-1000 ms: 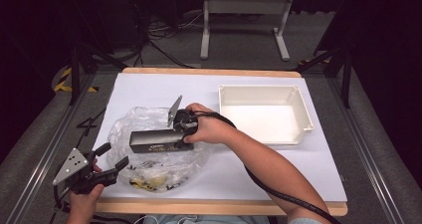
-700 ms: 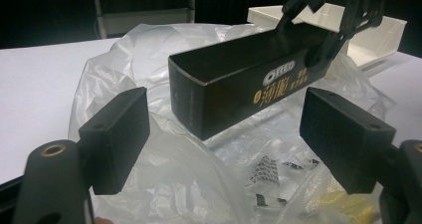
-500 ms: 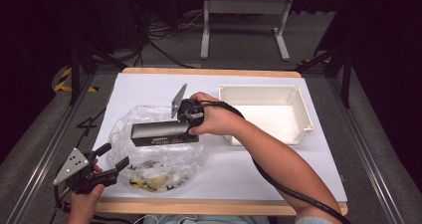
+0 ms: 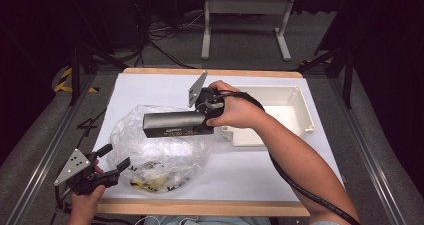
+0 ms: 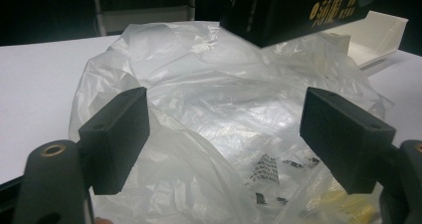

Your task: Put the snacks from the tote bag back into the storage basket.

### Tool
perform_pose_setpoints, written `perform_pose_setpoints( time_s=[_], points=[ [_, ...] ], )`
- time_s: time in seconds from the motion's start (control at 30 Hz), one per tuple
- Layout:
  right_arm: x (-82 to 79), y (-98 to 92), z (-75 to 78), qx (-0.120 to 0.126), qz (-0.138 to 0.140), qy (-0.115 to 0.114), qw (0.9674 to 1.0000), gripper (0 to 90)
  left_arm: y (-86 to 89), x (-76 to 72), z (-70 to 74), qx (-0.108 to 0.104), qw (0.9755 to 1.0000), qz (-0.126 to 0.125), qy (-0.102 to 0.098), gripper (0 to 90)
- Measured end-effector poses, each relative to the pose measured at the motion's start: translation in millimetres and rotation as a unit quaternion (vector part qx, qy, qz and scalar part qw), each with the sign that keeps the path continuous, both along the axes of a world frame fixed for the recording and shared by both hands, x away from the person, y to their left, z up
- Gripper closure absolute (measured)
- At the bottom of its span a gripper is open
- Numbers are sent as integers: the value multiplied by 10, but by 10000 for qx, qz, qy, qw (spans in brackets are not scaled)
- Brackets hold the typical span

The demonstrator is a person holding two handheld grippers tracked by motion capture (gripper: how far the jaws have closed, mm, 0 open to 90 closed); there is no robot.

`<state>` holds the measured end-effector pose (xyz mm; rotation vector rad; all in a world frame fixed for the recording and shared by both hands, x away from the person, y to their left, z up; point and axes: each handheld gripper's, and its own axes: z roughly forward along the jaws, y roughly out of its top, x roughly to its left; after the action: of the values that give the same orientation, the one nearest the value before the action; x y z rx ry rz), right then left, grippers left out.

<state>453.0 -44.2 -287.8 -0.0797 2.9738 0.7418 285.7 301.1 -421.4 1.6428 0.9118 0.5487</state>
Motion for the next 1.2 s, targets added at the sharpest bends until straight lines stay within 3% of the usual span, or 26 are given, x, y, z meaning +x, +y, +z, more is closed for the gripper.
perform_pose_setpoints(
  time_s=[0.57, 1.2],
  points=[
    [28, -608, 228, -155, -136, -128, 9997, 436, 9, -31, -8, 43, 10000, 67, 32, 207],
    [102, -1280, 407, -91, -429, -221, 9988, 435, 11, -66, -17, 148, 9998, 132, 80, 209]
  ],
)
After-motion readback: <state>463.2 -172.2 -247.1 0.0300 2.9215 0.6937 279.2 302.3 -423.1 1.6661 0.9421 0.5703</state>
